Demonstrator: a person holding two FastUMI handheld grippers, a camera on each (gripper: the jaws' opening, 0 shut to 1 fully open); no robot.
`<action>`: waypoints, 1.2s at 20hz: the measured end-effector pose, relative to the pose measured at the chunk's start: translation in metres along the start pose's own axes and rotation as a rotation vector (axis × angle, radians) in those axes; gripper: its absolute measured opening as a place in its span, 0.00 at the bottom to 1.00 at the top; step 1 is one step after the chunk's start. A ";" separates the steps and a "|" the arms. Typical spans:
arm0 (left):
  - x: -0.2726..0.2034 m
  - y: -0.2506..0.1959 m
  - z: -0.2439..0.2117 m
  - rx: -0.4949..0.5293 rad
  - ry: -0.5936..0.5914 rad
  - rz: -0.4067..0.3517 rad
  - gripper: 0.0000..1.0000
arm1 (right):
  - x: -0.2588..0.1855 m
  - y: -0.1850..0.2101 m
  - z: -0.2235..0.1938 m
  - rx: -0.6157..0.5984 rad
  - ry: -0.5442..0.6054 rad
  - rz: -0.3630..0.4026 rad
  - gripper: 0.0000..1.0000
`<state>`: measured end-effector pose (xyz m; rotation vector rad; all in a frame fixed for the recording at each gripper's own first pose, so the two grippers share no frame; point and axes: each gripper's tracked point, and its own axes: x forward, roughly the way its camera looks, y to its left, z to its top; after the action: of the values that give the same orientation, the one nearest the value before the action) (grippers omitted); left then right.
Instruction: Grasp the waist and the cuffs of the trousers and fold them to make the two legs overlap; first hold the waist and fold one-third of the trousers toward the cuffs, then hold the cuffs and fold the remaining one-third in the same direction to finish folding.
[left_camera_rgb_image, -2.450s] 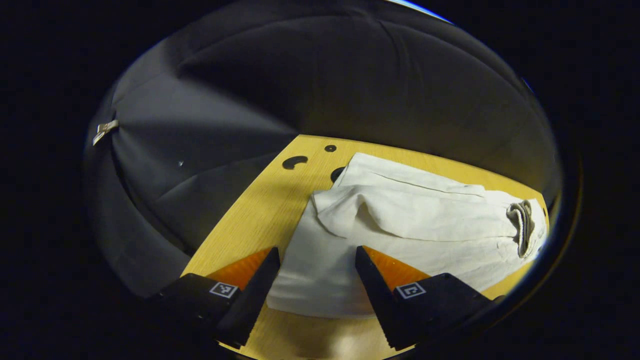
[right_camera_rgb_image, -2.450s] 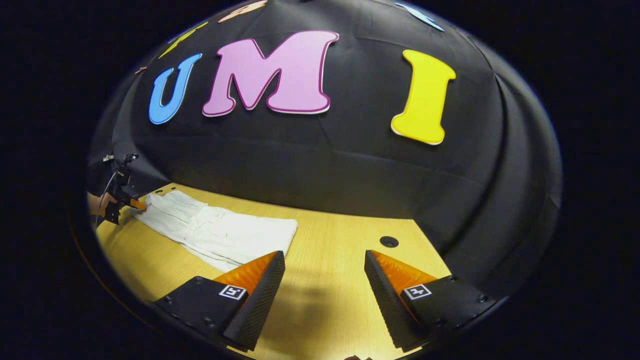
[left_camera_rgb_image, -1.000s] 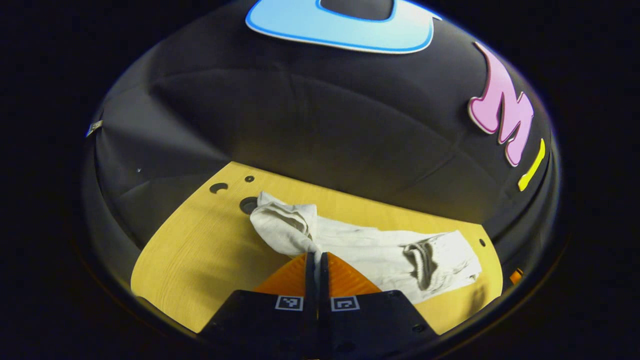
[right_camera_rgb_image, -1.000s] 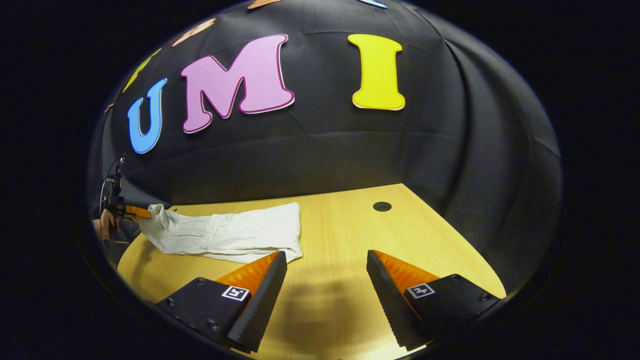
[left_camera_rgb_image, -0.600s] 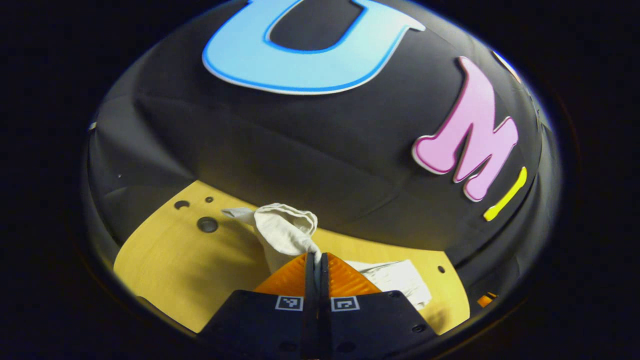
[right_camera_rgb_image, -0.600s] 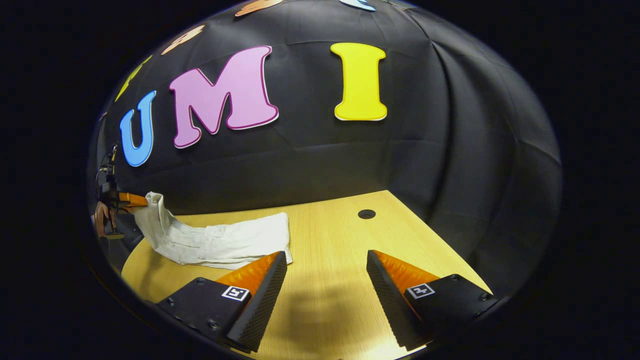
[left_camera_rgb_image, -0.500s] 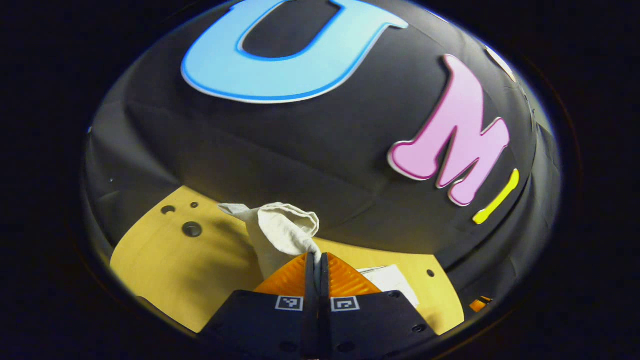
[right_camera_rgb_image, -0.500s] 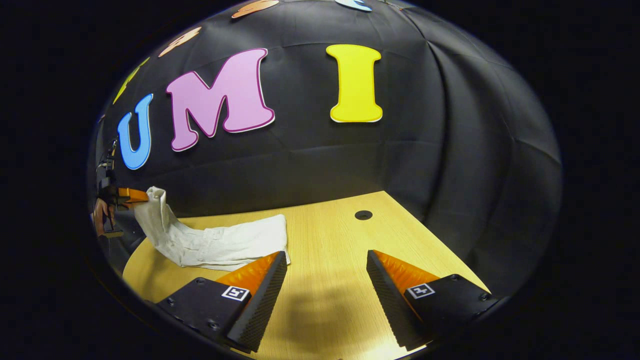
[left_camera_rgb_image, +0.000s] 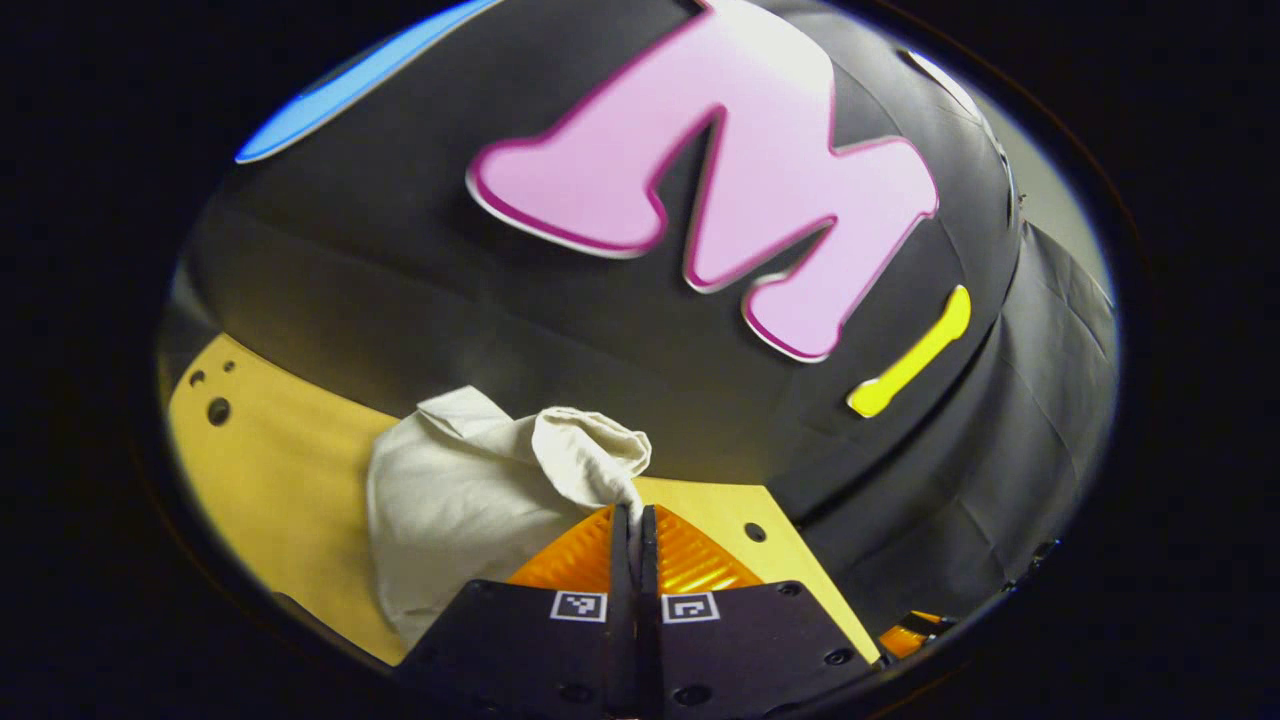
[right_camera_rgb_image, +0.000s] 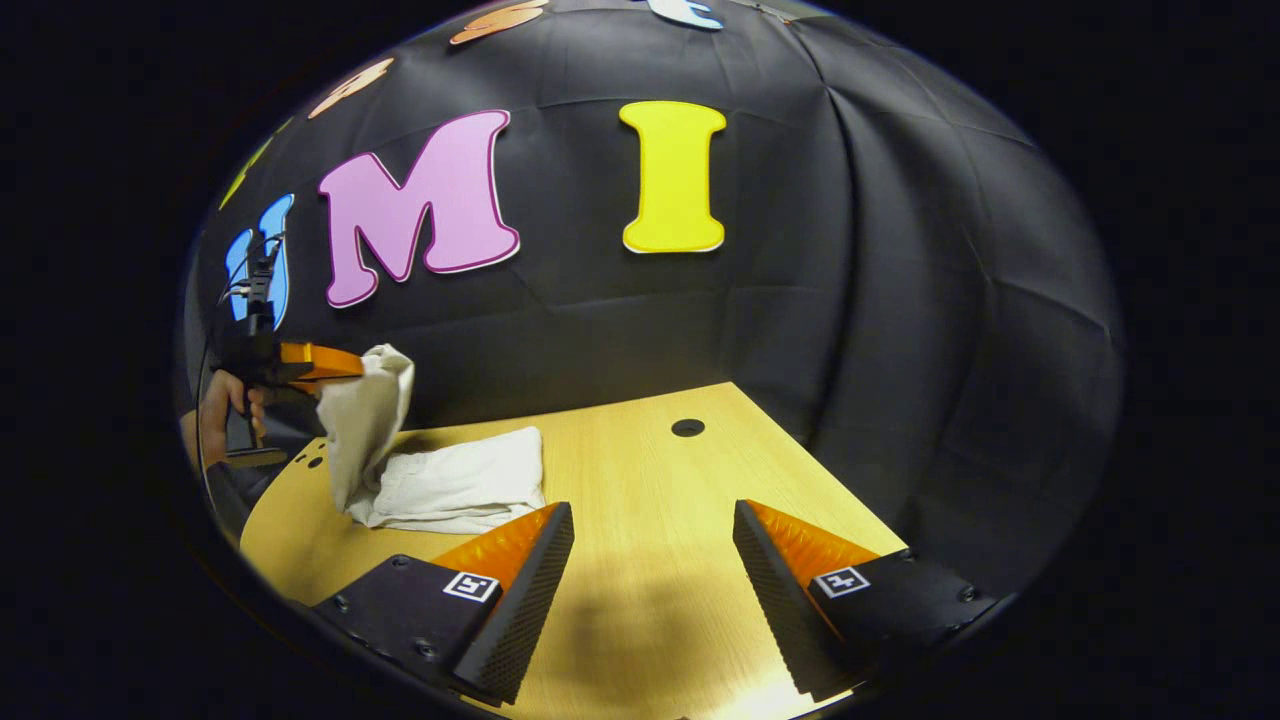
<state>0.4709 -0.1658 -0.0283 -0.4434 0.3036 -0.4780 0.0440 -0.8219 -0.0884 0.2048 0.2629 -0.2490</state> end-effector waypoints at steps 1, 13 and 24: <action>0.012 -0.014 -0.006 0.003 0.003 -0.020 0.06 | -0.004 -0.005 -0.003 0.010 0.005 -0.009 0.98; 0.069 -0.066 -0.075 0.075 0.163 -0.023 0.15 | -0.041 -0.031 -0.023 0.053 0.019 -0.053 0.98; -0.120 -0.066 -0.030 0.308 -0.048 0.071 0.98 | -0.102 0.021 0.014 0.027 -0.074 0.031 0.98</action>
<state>0.3338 -0.1681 -0.0017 -0.1435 0.1946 -0.4354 -0.0423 -0.7831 -0.0428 0.2255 0.1828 -0.2290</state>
